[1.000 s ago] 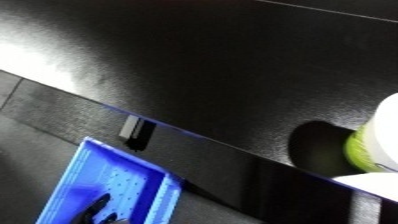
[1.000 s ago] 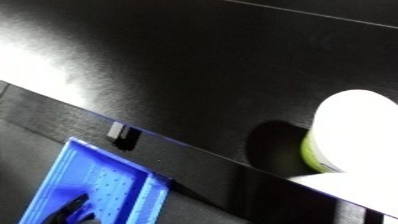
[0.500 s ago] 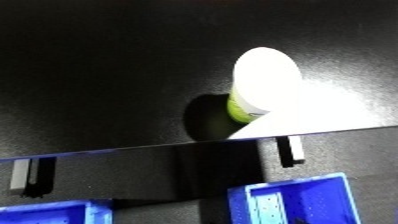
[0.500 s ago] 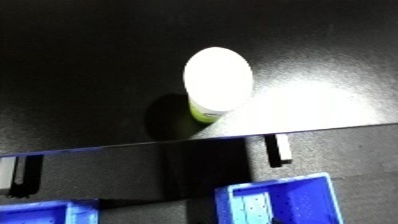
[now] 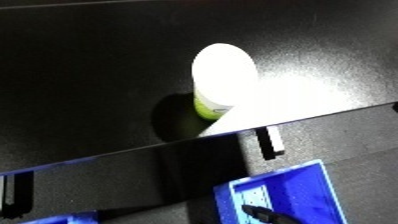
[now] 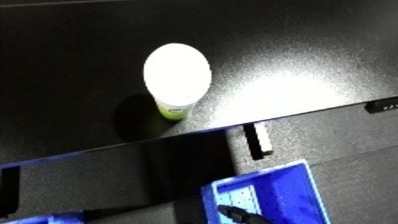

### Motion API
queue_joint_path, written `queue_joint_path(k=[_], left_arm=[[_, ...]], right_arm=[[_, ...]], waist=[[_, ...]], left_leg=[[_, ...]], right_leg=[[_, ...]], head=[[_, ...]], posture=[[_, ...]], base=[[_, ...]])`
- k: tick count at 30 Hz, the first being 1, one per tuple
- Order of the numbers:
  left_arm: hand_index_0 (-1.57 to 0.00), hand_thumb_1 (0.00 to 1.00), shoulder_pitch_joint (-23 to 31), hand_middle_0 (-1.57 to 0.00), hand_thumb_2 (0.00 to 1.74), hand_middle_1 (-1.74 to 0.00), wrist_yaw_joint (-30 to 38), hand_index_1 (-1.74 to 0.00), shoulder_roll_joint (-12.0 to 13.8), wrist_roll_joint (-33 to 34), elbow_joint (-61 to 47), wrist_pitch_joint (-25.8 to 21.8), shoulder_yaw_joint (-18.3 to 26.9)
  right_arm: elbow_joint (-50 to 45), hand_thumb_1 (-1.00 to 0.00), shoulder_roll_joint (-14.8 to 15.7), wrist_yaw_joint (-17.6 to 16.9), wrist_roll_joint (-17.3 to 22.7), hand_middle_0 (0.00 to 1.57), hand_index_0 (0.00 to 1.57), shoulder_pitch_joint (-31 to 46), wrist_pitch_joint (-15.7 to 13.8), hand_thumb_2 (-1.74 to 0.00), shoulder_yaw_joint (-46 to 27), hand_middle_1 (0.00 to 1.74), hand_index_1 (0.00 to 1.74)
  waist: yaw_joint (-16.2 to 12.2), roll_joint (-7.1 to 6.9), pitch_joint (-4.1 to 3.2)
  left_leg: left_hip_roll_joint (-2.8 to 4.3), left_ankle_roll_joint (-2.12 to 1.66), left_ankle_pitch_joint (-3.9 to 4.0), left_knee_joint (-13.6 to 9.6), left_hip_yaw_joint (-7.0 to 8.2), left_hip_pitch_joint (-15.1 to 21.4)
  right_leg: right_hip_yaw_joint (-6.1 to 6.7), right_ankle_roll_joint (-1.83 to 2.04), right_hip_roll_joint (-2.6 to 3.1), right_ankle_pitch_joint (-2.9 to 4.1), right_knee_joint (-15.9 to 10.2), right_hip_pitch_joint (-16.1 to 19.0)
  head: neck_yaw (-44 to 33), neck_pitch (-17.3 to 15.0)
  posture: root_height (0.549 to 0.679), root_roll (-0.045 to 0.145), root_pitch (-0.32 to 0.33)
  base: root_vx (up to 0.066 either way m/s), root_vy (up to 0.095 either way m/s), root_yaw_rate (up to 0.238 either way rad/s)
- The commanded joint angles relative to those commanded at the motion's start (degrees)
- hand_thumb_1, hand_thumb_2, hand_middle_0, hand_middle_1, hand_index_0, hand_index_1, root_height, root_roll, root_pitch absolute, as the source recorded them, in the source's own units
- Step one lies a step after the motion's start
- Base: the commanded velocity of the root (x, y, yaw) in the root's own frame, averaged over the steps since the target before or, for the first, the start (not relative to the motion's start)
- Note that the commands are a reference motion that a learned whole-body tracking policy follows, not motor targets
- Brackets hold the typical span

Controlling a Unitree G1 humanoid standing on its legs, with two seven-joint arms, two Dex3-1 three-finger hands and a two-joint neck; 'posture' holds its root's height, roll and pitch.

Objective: Pick up the object and place it into the box

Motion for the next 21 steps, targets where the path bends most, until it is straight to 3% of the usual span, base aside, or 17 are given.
queue_joint_path(k=[7, 10, 15, 21], left_arm=[[0.0, 0.0, 1.3, 0.0, 0.0, 0.0, -0.9, 0.0, 1.7, -1.9, 1.2, -0.4, 1.0], [0.0, 0.0, 1.2, 0.0, 0.0, 0.0, -1.3, 0.0, 2.0, -2.3, 2.7, -0.7, 0.9], [0.0, 0.0, 0.9, 0.0, 0.0, 0.0, -1.8, 0.0, 1.8, -2.3, 4.9, -1.1, 0.8], [0.0, 0.0, 0.7, 0.0, 0.0, 0.0, -2.1, 0.0, 0.7, -1.7, 5.9, -0.8, 1.0]], right_arm=[[-20.3, 0.0, -4.1, 15.2, 7.3, 0.0, 0.0, 3.8, 6.9, 0.0, -2.2, 0.0, 0.0], [-26.8, 0.0, -5.5, 20.4, 11.7, 0.0, 0.0, 3.3, 7.9, 0.0, -3.5, 0.0, 0.0], [-35.3, 0.0, -5.8, 24.4, 21.5, 0.0, 0.0, 1.3, 4.9, 0.0, -5.9, 0.0, 0.0], [-43.3, 0.0, -3.6, 24.5, 32.8, 0.0, 0.0, -1.8, -2.6, 0.0, -9.5, 0.0, 0.0]], waist=[[-1.4, -1.45, -0.51], [-1.7, -1.77, -0.84], [-1.9, -1.88, -1.31], [-2.2, -1.43, -1.67]], left_leg=[[1.03, -0.64, 0.37, -0.3, 0.17, -0.6], [1.46, -1.1, 0.45, -0.1, 0.33, -1.0], [1.9, -1.6, 0.37, 0.0, 0.49, -1.2], [1.92, -1.81, -0.14, 0.6, 0.55, -1.1]], right_leg=[[-0.11, 0.41, -0.08, -0.15, 0.1, -0.7], [-0.18, 0.62, -0.19, -0.15, 0.1, -0.9], [-0.12, 0.85, -0.38, -0.17, 0.2, -1.0], [0.13, 1.03, -0.63, -0.37, 0.5, -0.9]], head=[[-4.7, -0.2], [-5.6, -0.4], [-6.1, -0.8], [-5.7, -1.7]], posture=[[0.617, 0.034, 0.009], [0.617, 0.034, 0.013], [0.617, 0.037, 0.017], [0.617, 0.043, 0.014]], base=[[-0.001, -0.004, -0.075], [0.009, -0.005, -0.038], [0.02, 0.001, -0.001], [0.031, 0.021, 0.021]])
